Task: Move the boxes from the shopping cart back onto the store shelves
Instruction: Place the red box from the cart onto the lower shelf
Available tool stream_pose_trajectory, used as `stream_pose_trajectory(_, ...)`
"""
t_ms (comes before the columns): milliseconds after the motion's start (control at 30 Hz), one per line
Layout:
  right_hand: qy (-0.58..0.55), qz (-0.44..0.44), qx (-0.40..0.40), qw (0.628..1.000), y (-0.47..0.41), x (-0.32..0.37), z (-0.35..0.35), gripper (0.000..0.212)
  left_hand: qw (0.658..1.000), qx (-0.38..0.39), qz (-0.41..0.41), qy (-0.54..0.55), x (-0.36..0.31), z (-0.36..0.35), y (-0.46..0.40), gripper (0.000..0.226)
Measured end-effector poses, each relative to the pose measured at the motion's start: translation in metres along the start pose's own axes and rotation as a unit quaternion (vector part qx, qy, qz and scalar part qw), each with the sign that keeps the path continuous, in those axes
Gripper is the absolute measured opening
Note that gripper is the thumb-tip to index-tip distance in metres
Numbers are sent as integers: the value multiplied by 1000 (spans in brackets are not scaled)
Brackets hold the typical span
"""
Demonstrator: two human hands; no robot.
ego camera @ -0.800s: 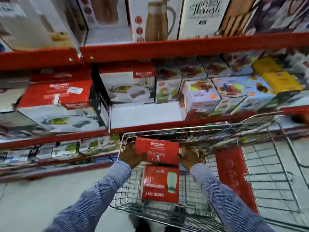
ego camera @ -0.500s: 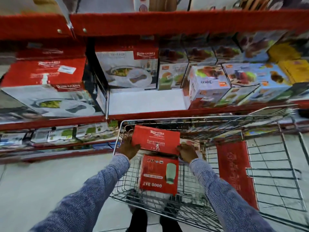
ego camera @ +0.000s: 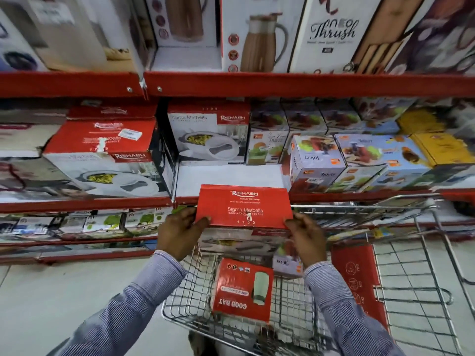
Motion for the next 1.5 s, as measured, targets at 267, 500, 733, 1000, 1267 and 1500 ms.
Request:
stream_pose_trajectory(267, -50, 137, 26, 989, 29, 136, 3, 26, 985, -139, -100, 6, -96, 97, 26, 31)
stream_pose_trajectory(500, -1, 180, 67, 981, 21, 182, -27, 27, 979, -132, -153, -1, -122, 128, 8, 28)
stream_pose_trajectory(733, 54, 169, 79, 981, -19, 165, -63, 52, 984, -72, -152, -63, -105, 116, -36, 32)
stream_pose_trajectory(1000, 84, 134, 83, 984, -77, 124, -92, 72, 992, -74, -69, -79, -72, 99, -67, 42)
stream_pose_trajectory(1267, 92, 101, 125, 983, -91, 134, -107, 26, 994, -98, -52, -21, -83, 93, -65, 42)
stream_pose_trajectory(1500, 102, 92, 186, 973, -72, 159, -115, 46, 994, -96, -41, -39, -88, 82, -55, 66)
Point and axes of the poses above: each hand's wrist, its own y-axis away from the middle knuckle, its own z-axis out of the back of the hand, x = y × z, the point moved 9 cm from there along -y, towards the middle knuckle, and after that the axes turned 2 degrees about -z, right-handed, at the moved point
